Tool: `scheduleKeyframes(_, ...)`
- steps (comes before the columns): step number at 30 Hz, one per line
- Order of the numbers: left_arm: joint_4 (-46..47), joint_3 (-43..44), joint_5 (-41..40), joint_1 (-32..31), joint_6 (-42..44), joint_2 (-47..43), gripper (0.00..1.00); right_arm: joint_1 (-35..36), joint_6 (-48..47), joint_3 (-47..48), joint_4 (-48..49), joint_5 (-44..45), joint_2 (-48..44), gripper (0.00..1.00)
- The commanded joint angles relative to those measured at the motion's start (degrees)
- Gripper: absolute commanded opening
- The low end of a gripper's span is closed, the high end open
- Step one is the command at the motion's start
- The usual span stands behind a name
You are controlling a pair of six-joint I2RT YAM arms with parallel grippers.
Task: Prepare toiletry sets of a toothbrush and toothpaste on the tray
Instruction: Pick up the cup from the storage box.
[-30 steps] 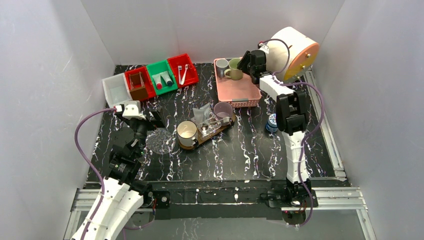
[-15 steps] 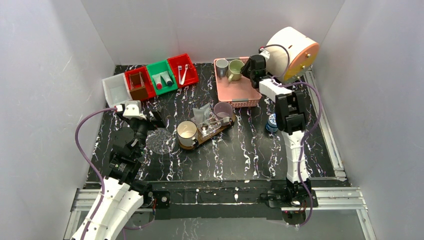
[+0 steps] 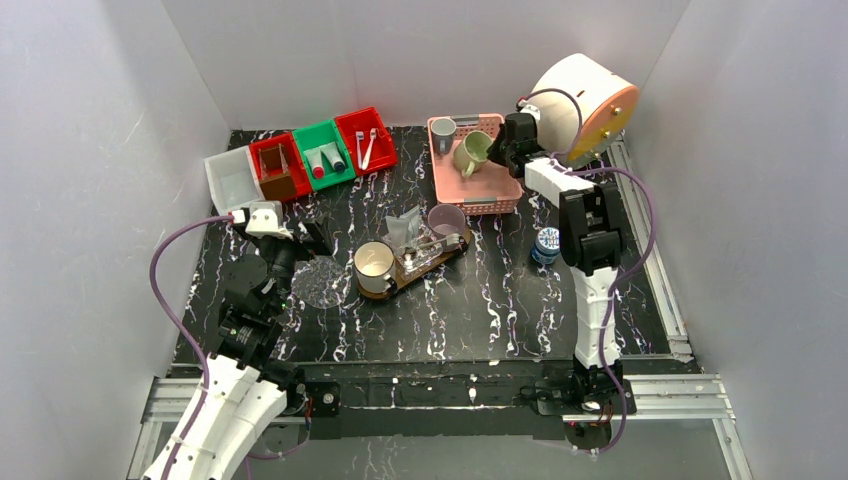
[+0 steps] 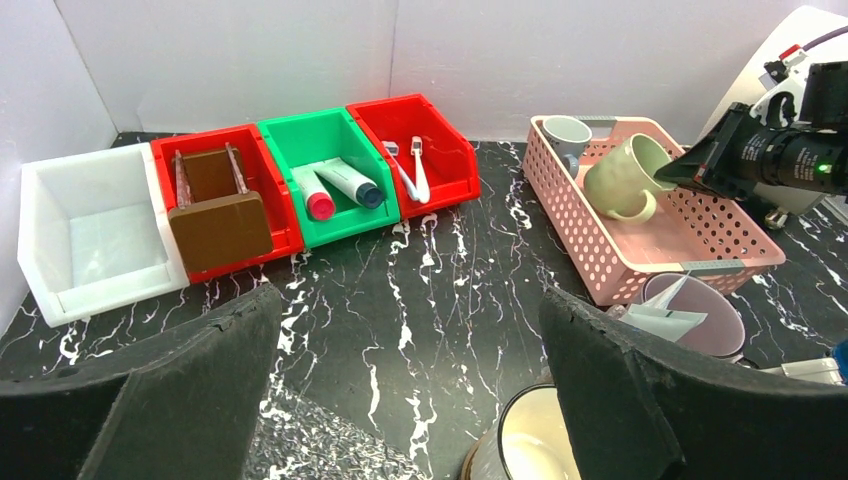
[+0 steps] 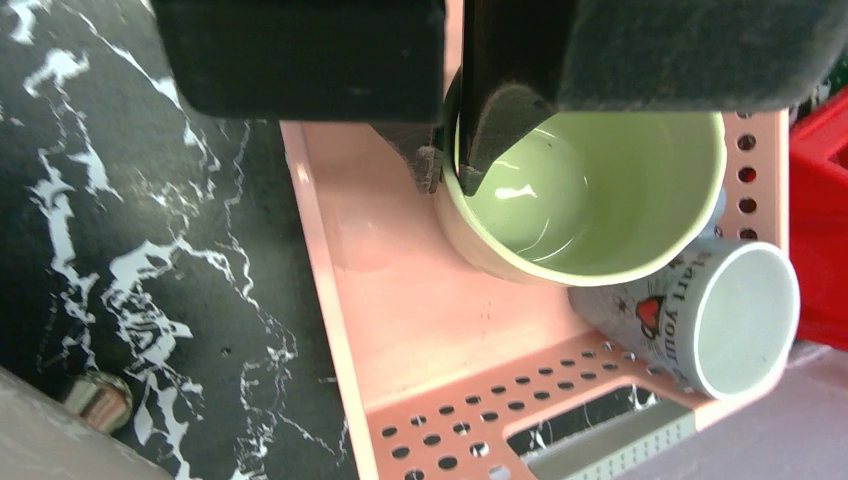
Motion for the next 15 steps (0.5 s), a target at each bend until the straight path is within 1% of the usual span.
scheduleKeyframes(1,1.08,-0.22,0.75,0.46,0.03,-0.59,0.98,0.34,-2.99,0.78,-4.28,-0.60,-7.93,0.01)
scheduleKeyframes(7,1.08,-0.27,0.98,0.39,0.03,-0.78,0.98,1.57,-9.27,2.22,-14.83,3.40,-10.25,0.01)
scheduleKeyframes(11,1.08,-0.29,1.25,0.40,-0.06,-0.78,0.98,2.53,-12.66,2.26,-19.35,5.21,-10.44,0.01)
scheduleKeyframes(15,1.08,-0.28,1.50,0.45,-0.06,-0.45,0.98,3.55,-15.37,2.23,-21.46,6.91,-10.29,0.01)
